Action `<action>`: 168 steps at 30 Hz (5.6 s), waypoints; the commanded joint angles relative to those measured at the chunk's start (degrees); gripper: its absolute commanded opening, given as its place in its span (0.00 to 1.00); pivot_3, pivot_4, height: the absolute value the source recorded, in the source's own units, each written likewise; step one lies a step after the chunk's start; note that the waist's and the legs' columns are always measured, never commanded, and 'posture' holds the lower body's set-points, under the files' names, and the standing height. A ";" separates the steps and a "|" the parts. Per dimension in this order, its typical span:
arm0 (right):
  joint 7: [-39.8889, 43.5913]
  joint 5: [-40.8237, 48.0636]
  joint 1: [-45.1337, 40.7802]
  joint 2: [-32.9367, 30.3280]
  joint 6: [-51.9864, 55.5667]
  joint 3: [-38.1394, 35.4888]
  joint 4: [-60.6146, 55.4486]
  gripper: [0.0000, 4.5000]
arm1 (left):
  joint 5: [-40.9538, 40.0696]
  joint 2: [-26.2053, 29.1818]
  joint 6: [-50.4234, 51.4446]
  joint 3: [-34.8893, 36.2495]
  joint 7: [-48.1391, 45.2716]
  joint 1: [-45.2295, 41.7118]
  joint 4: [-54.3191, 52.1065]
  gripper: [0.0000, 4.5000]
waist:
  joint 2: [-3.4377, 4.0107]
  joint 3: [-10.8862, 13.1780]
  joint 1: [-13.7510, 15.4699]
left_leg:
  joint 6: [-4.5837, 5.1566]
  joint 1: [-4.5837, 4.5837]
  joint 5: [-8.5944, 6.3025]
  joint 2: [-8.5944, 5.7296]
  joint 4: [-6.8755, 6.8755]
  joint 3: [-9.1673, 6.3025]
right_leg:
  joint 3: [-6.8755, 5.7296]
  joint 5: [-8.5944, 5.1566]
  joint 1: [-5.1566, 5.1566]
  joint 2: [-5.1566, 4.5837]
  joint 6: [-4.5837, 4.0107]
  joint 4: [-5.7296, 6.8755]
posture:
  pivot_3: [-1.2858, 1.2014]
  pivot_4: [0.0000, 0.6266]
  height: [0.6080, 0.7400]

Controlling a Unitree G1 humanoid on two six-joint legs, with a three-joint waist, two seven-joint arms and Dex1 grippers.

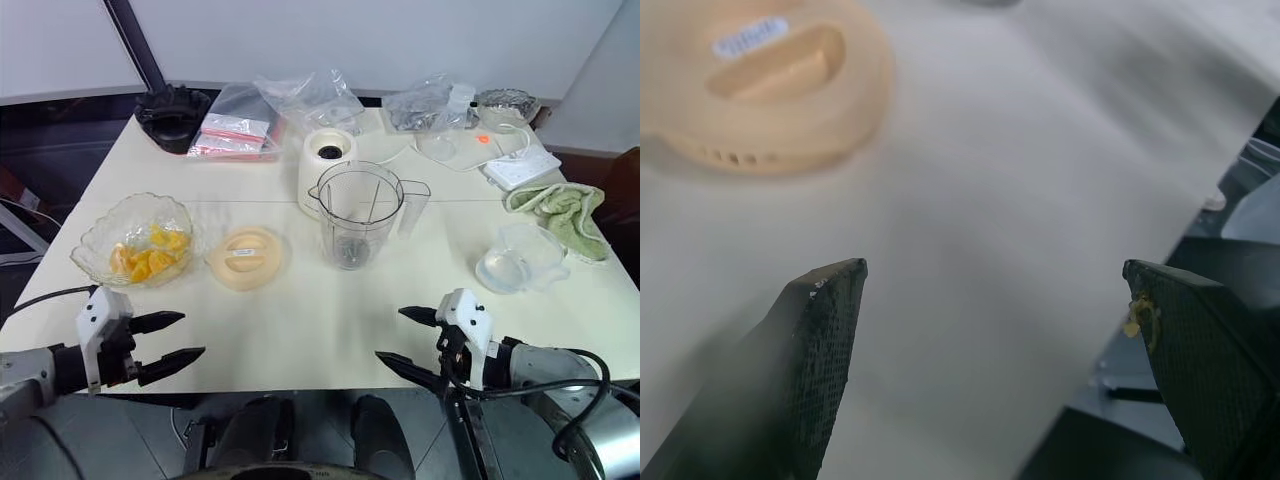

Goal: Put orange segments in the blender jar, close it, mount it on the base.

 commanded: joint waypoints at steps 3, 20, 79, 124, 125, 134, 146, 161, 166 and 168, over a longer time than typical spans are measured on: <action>-1.88 0.46 -0.42 0.78 0.13 0.52 -2.47 1.00 | -0.60 -0.21 0.22 0.08 0.50 -1.19 -0.70 0.95 | 0.00 0.00 0.13 | 0.12 -0.05 -0.06 -0.01 -0.11 0.06 | -0.02 0.02 -0.07 0.00 -0.01 0.01 | 0.52 0.24 1.00; -5.48 0.56 -2.35 1.44 1.41 2.51 -4.12 1.00 | -0.65 -0.59 1.66 -1.10 1.92 -2.40 -1.07 0.95 | 0.00 0.00 0.14 | 0.12 0.00 -0.05 0.01 -0.01 0.04 | -0.14 0.01 -0.07 0.13 0.00 0.18 | 0.52 0.24 1.00; -13.46 3.13 -21.38 0.50 9.72 14.09 -11.20 1.00 | 33.76 -18.77 36.97 7.14 63.85 -65.98 57.10 0.95 | -0.70 0.12 -0.29 | -0.18 -0.03 0.26 -0.12 0.05 -0.37 | -0.47 0.62 0.01 0.07 0.97 0.40 | 0.52 0.24 1.00; -16.34 2.13 -20.66 3.04 10.32 13.13 -10.10 1.00 | 32.87 -12.64 46.67 -7.61 54.04 -73.40 40.02 0.08 | -1.01 0.22 -0.43 | -0.19 -0.04 0.26 -0.21 0.07 -0.42 | -0.57 0.69 0.01 0.18 1.09 0.48 | 0.52 0.24 1.00; -16.21 1.92 -20.39 3.04 10.06 13.00 -9.87 1.00 | 33.03 -11.81 47.10 -7.28 53.59 -72.32 40.12 0.08 | -1.00 0.22 -0.77 | -0.19 -0.03 0.26 -0.20 0.07 -0.41 | -0.56 0.68 0.01 0.18 1.09 0.48 | 0.52 0.24 1.00; -16.13 -0.01 -19.90 4.31 9.10 14.35 -9.42 1.00 | 35.45 -13.40 42.63 -10.16 53.11 -65.46 43.12 0.93 | -1.01 0.22 -0.11 | -0.18 -0.04 0.27 -0.13 0.10 -0.41 | -0.56 0.67 0.04 0.09 1.07 0.45 | 0.52 0.24 1.00; -16.12 -1.80 -18.30 5.53 8.07 14.89 -9.95 1.00 | 38.19 -16.67 30.36 -8.08 58.12 -66.66 59.23 0.93 | -1.02 0.22 0.21 | -0.18 -0.05 0.27 -0.13 0.10 -0.40 | -0.56 0.68 0.03 0.11 1.08 0.45 | 0.52 0.24 1.00; -18.34 -3.57 -17.71 7.75 8.10 15.82 -10.73 1.00 | 35.19 -16.81 15.41 -4.40 59.09 -76.12 88.24 0.88 | -0.98 0.18 0.16 | -0.18 -0.01 0.27 -0.28 0.10 -0.35 | -0.58 0.69 0.06 0.11 1.10 0.48 | 0.52 0.24 1.00; -18.57 -3.57 -17.41 7.72 8.04 15.24 -10.76 1.00 | 33.84 -16.89 16.59 -2.87 60.59 -76.66 89.38 0.41 | -0.99 0.17 -0.02 | -0.18 0.00 0.27 -0.28 0.10 -0.34 | -0.58 0.71 0.08 0.11 1.13 0.48 | 0.52 0.24 1.00; -18.62 -3.58 -17.39 7.75 8.05 15.27 -10.77 1.00 | 33.73 -16.84 17.22 -2.77 60.97 -76.54 88.64 0.30 | -0.99 0.17 -0.04 | -0.18 0.00 0.27 -0.27 0.10 -0.34 | -0.58 0.71 0.08 0.11 1.14 0.48 | 0.52 0.24 1.00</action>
